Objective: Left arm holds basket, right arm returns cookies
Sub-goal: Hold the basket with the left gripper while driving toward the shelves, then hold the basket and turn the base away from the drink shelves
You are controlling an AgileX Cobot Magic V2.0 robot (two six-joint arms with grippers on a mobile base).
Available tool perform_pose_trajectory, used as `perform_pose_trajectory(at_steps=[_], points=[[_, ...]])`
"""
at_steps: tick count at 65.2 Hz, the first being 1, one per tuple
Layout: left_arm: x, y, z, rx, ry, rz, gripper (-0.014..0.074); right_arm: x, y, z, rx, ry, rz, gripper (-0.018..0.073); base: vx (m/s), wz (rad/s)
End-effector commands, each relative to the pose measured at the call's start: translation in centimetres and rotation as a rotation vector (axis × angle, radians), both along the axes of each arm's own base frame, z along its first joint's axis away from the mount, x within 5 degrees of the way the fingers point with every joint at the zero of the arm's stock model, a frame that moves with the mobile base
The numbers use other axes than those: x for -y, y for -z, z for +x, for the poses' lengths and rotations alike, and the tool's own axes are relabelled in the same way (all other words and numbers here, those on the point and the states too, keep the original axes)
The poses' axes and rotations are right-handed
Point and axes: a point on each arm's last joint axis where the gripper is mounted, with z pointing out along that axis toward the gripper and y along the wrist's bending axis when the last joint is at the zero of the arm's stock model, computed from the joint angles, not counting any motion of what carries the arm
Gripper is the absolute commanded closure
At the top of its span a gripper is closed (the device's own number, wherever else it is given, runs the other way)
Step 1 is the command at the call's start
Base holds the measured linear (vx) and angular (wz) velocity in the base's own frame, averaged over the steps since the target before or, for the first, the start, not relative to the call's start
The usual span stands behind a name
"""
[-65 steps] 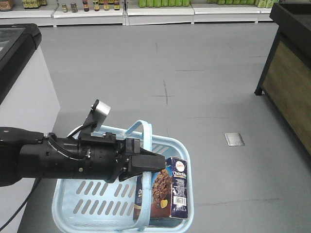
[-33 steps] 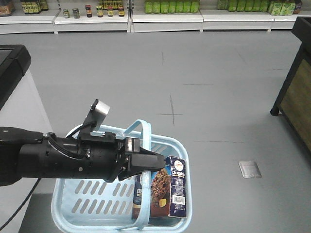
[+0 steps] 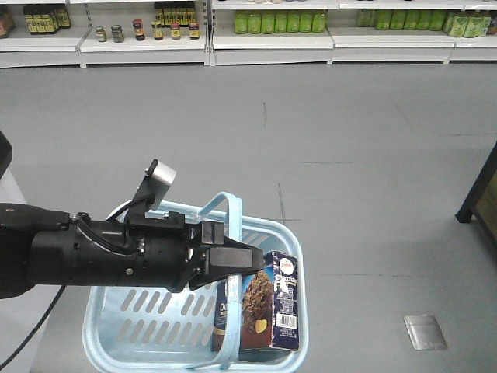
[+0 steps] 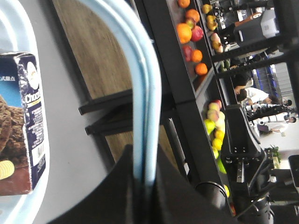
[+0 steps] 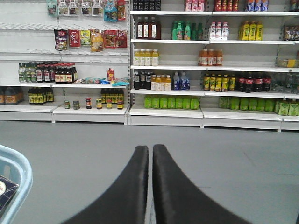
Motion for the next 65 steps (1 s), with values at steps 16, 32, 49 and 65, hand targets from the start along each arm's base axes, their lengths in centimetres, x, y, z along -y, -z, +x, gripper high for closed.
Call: perform_pose_trajectory(at_steps=[16, 32, 49, 65], points=[[0.27, -2.79, -0.36, 0.048, 0.011, -0.118, 0.0602, -0.08, -0.13, -0.06, 0.066, -0.008, -0.004, 0.057, 0.5, 0.06], [0.27, -2.78, -0.35, 0.048, 0.009, -0.117, 0.0602, -0.08, -0.13, -0.06, 0.066, -0.008, -0.004, 0.057, 0.52, 0.07], [0.27, -2.78, -0.35, 0.048, 0.009, -0.117, 0.0602, -0.08, -0.13, -0.06, 0.066, -0.008, -0.004, 0.057, 0.49, 0.04], [0.27, -2.78, -0.35, 0.048, 0.009, -0.117, 0.0602, -0.08, -0.13, -0.06, 0.066, -0.008, -0.004, 0.057, 0.49, -0.01]])
